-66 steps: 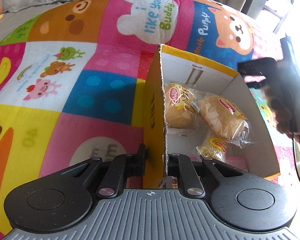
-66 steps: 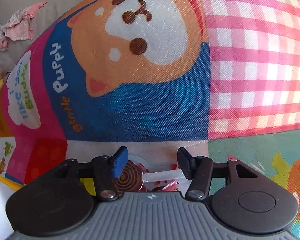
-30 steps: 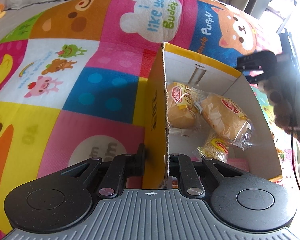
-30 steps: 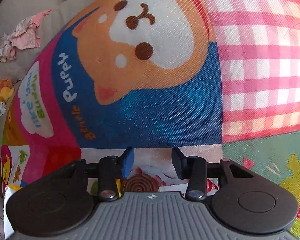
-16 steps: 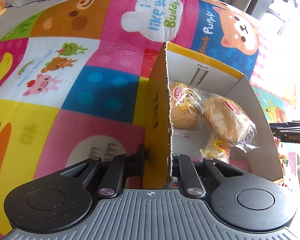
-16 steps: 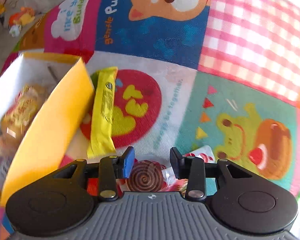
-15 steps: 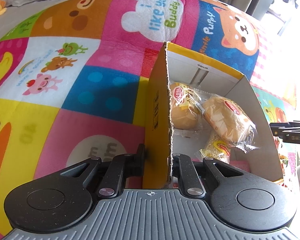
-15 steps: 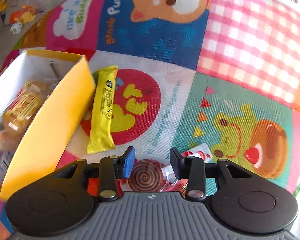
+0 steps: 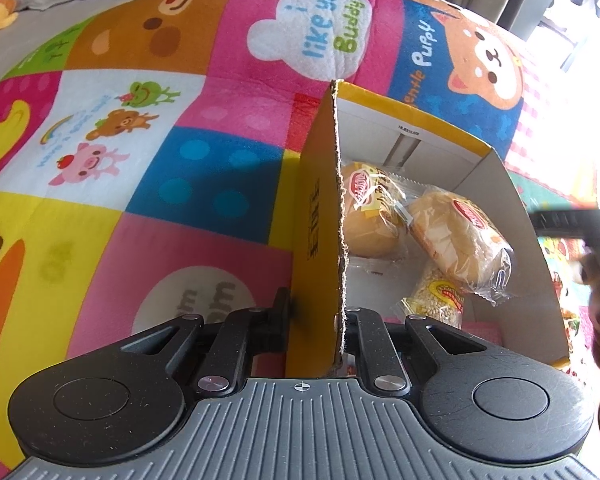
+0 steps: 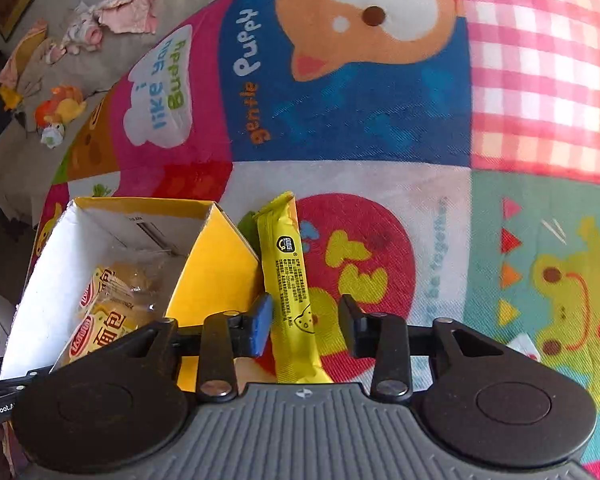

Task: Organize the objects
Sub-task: 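Move the right tool to the candy pile and grasp the yellow wrapped bar, then carry the yellow bar into the yellow box with the right tool and release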

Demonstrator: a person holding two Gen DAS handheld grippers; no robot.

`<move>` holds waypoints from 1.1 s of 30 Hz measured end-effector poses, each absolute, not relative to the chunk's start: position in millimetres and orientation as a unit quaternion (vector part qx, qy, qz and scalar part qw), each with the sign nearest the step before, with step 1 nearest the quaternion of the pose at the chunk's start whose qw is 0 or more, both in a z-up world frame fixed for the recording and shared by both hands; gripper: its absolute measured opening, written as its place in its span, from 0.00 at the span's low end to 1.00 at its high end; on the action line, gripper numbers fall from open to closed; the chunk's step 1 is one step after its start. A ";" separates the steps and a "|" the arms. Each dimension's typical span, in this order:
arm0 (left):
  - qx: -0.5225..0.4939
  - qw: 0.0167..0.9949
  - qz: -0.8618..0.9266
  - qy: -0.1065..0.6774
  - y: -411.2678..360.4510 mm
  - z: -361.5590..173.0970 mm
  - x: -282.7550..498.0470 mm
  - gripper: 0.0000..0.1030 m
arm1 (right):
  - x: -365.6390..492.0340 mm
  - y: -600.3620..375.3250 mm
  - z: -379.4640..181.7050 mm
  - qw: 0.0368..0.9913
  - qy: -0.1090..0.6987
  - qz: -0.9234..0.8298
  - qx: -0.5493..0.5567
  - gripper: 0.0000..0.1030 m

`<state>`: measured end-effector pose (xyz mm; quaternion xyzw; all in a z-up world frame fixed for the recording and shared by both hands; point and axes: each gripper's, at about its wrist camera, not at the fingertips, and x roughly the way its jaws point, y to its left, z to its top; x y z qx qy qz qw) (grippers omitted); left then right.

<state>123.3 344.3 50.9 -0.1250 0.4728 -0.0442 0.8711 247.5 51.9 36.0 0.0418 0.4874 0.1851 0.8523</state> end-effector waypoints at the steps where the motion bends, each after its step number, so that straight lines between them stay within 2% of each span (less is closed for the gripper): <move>1: -0.125 0.871 -0.044 0.472 344.0 51.0 123.2 0.16 | 241.1 51.2 37.5 0.854 0.486 0.184 0.032 0.22; 9: -0.137 0.873 -0.043 0.467 345.8 49.7 121.4 0.17 | 164.1 25.4 39.9 0.829 0.525 0.193 0.004 0.21; 12: -0.139 0.873 -0.043 0.466 346.2 49.5 121.4 0.17 | 147.1 25.4 46.9 0.836 0.513 0.195 -0.021 0.22; 15: -0.139 0.873 -0.043 0.465 346.6 49.3 121.3 0.17 | 143.5 33.0 56.6 0.857 0.475 0.191 -0.059 0.29; 17: -0.140 0.873 -0.043 0.466 346.8 49.3 121.4 0.17 | 150.7 40.6 58.2 0.862 0.464 0.194 -0.067 0.39; 22: -0.137 0.873 -0.044 0.466 346.7 49.2 121.4 0.17 | 183.0 55.9 39.4 0.864 0.469 0.173 -0.061 0.40; 25: -0.136 0.873 -0.044 0.466 346.2 49.2 121.4 0.17 | 191.8 56.7 30.2 0.866 0.472 0.159 -0.048 0.39; 28: -0.136 0.873 -0.042 0.467 345.8 48.6 122.1 0.17 | 186.4 55.6 34.7 0.856 0.487 0.163 -0.052 0.22; 33: -0.138 0.872 -0.040 0.467 345.9 48.6 123.0 0.17 | 152.8 37.0 54.1 0.848 0.499 0.172 -0.038 0.22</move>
